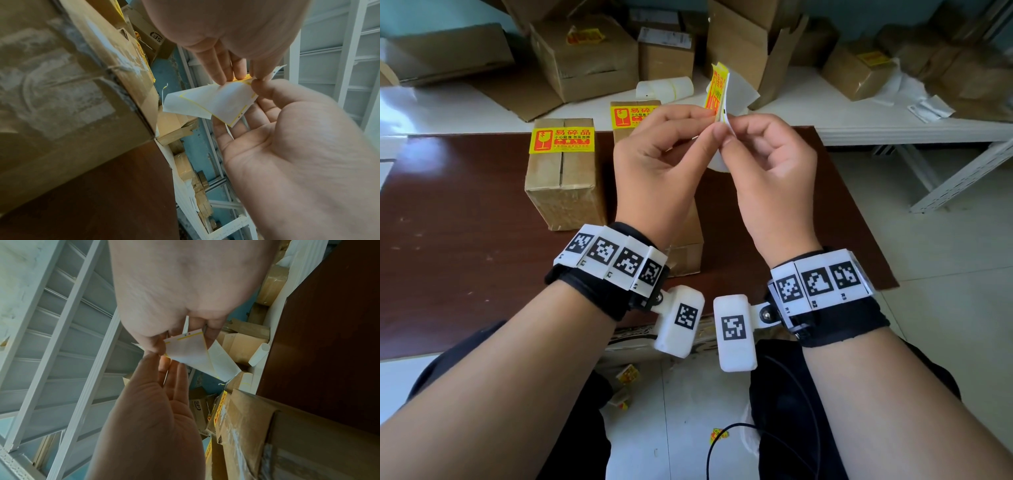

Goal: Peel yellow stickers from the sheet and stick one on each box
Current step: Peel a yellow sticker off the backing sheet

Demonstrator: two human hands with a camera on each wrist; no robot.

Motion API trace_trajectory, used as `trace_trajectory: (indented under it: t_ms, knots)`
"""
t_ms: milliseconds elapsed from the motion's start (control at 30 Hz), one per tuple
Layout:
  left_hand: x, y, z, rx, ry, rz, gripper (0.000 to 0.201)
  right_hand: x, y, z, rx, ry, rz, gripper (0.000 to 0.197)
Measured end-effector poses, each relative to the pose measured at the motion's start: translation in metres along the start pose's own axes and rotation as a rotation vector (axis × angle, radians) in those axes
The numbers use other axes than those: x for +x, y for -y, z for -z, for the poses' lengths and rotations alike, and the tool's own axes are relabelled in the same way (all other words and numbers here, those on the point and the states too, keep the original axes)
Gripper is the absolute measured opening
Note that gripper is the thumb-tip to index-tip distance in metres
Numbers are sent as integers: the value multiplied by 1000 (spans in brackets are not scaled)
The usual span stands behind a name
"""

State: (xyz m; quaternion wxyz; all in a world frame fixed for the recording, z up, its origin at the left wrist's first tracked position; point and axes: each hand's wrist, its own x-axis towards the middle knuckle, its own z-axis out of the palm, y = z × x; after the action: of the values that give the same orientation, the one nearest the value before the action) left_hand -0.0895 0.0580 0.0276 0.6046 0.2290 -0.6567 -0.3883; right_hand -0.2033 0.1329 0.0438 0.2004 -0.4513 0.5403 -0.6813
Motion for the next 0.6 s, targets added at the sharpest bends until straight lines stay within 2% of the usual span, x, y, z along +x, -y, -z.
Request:
trace_trajectory:
  t_ms: [100,267,600]
  knots:
    - [1,1,0,3,7,3,14,1,-1,0,-12,-10,-11,6]
    - [1,4,1,10,0,36,12,1,-1,-2,29,-50,-71,20]
    - [0,4,1,-37,8,181,4,5,-7,-1,83,-199,-247,16]
